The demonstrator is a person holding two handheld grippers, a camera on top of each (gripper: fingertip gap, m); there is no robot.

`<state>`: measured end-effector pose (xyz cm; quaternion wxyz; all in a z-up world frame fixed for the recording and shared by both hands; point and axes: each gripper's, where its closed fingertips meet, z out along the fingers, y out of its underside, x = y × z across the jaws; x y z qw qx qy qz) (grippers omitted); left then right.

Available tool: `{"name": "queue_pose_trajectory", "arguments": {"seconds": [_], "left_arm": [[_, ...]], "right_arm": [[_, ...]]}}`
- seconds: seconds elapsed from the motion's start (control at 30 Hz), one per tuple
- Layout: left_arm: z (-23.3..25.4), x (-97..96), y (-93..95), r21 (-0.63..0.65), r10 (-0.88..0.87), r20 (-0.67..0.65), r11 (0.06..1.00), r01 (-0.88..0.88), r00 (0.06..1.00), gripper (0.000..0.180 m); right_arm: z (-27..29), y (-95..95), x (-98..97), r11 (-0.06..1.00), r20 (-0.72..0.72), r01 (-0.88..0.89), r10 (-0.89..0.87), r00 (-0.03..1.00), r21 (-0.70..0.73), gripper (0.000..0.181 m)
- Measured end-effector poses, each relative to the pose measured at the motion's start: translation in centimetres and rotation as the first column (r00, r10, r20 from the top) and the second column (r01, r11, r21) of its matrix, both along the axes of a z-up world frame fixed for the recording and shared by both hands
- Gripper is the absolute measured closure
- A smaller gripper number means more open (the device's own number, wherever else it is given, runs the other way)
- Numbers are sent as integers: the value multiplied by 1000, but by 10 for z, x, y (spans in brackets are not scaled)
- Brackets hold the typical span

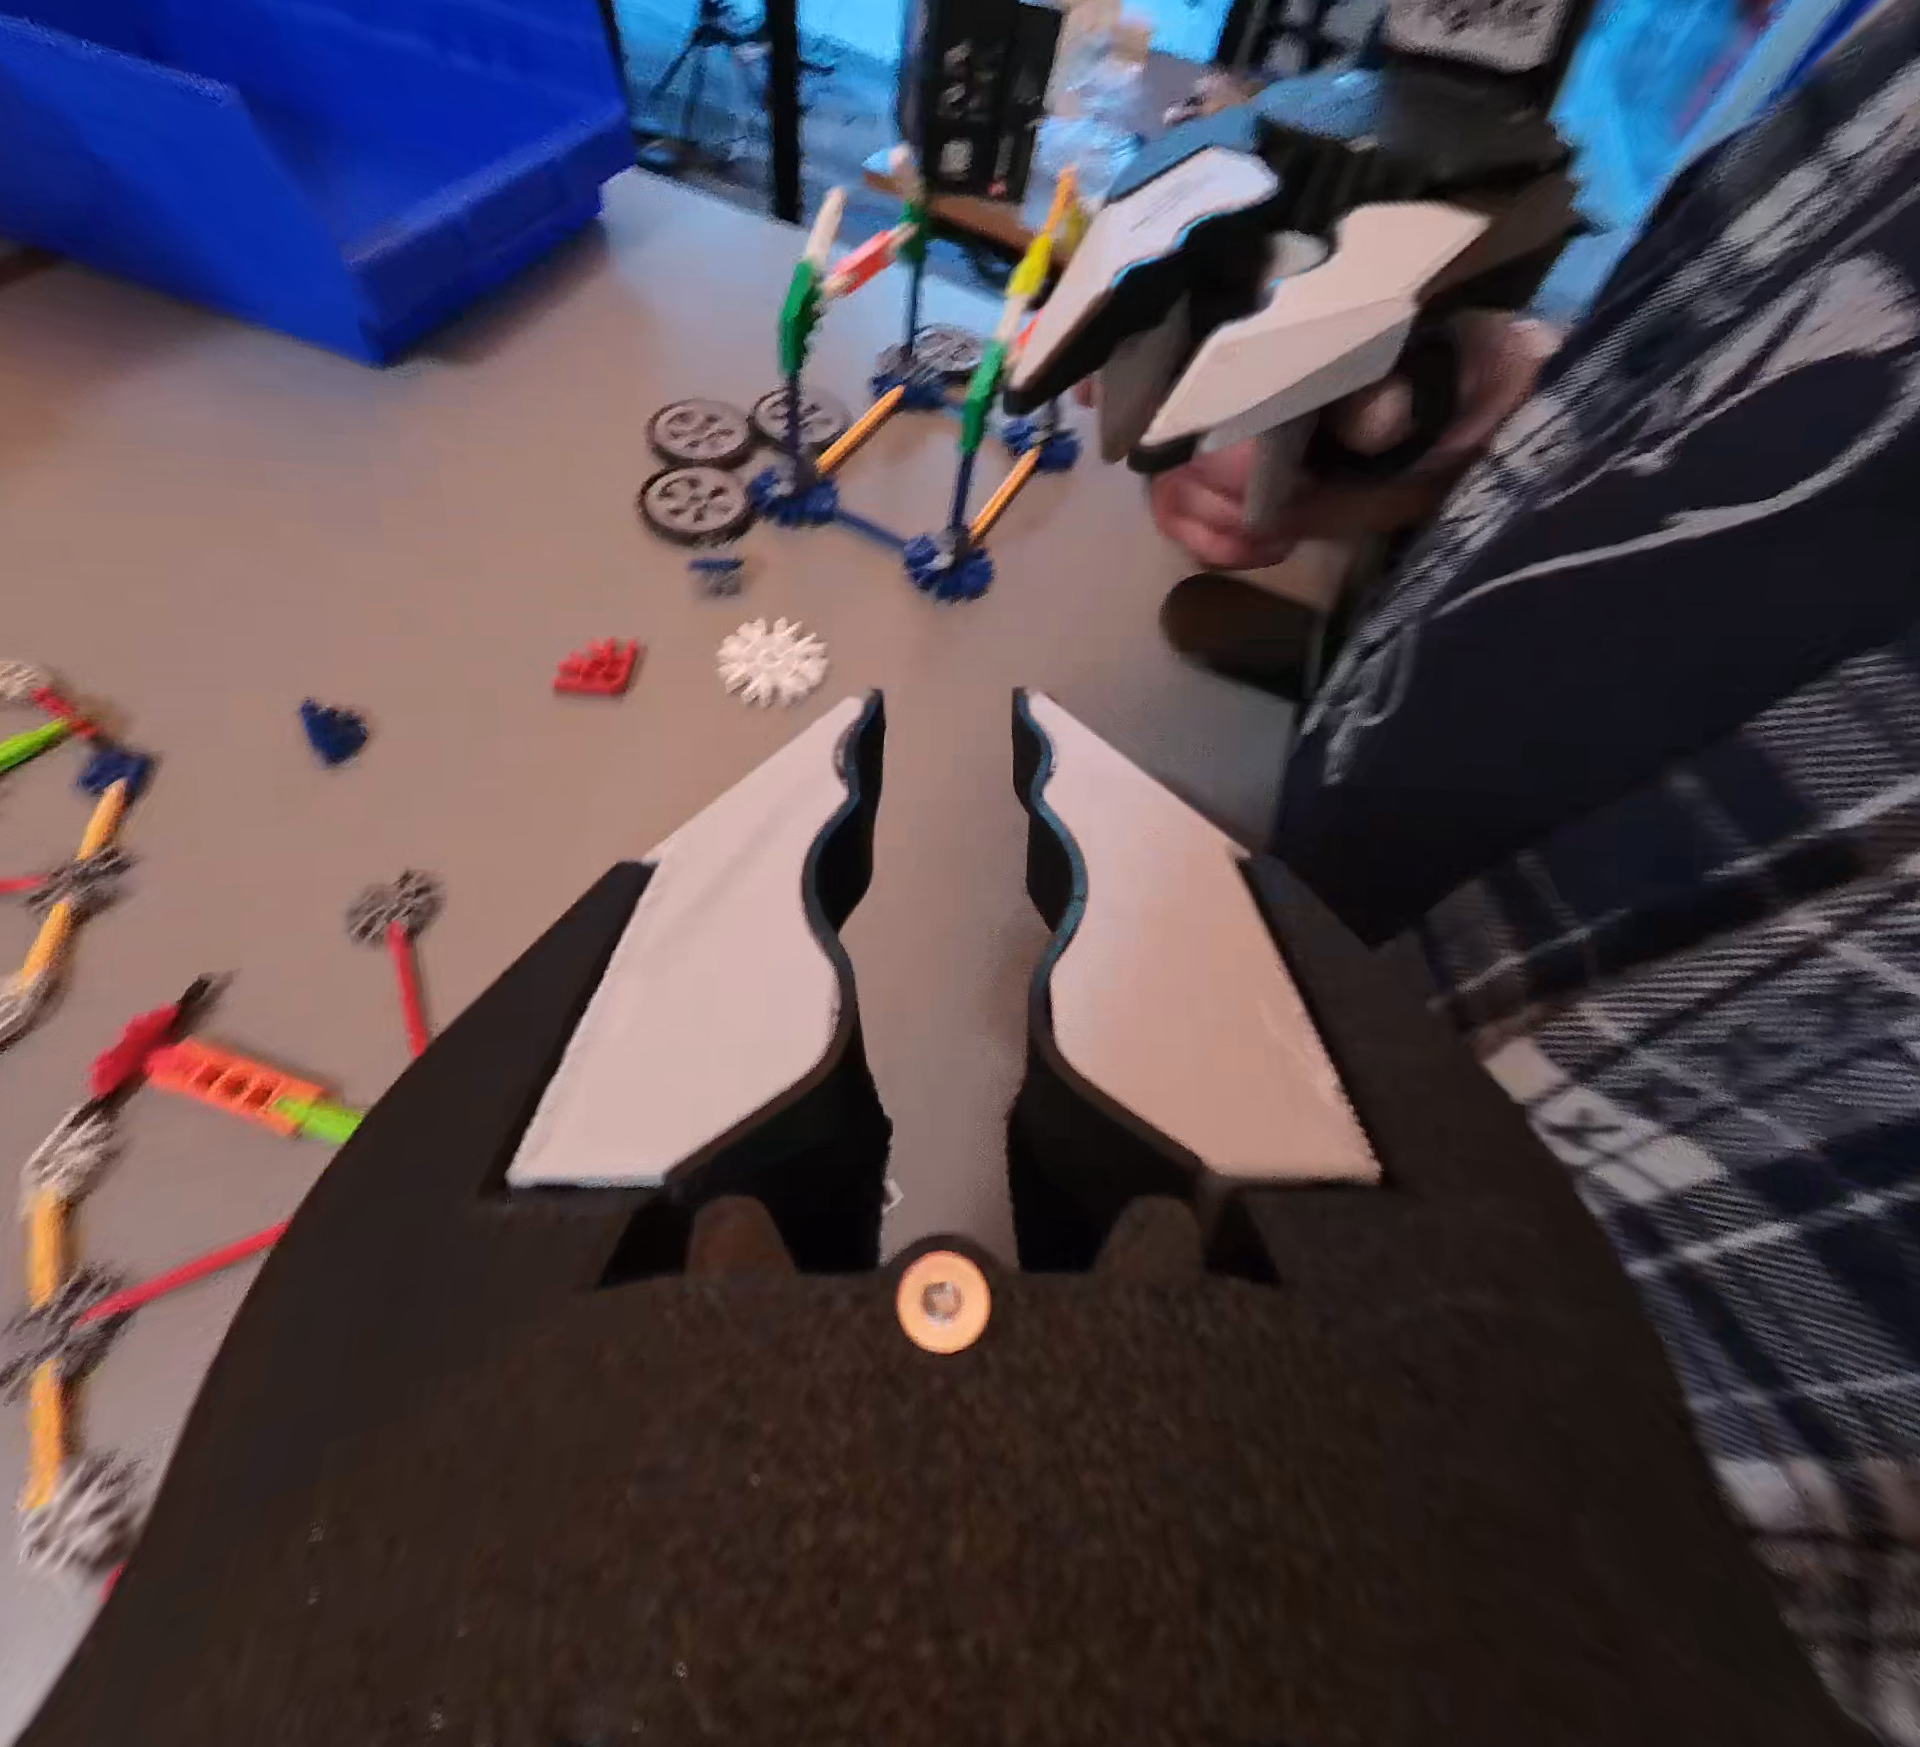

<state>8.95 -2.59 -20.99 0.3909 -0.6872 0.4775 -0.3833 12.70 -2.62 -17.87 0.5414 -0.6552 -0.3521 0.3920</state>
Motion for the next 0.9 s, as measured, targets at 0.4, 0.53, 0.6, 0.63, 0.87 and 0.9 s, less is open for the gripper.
{"name": "queue_pose_trajectory", "arguments": {"seconds": [0.4, 0.53, 0.6, 0.63, 0.87, 0.9], "left_arm": [[-2, -17, 31, 363, 230, -74, 913, -188, 970, 171], [-2, -15, 29, 398, 222, -80, 901, -174, 972, 157], [-1, -17, 30, 410, 231, -72, 894, -182, 970, 155], [-2, -19, 31, 408, 235, -76, 894, -185, 969, 153], [-11, -31, 36, 430, 273, -96, 879, -207, 957, 155], [-12, -32, 36, 437, 276, -102, 876, -206, 956, 155]], "right_arm": [[-22, 32, -12, 840, 393, 148, -391, 832, 521, 168], [-20, 33, -18, 792, 417, 112, -430, 801, 600, 181], [-19, 33, -19, 788, 414, 114, -434, 800, 605, 181], [-20, 34, -19, 792, 411, 123, -434, 802, 598, 181], [-32, 43, -14, 816, 417, 168, -446, 792, 553, 159], [-33, 43, -14, 814, 417, 170, -450, 789, 556, 159]]}}
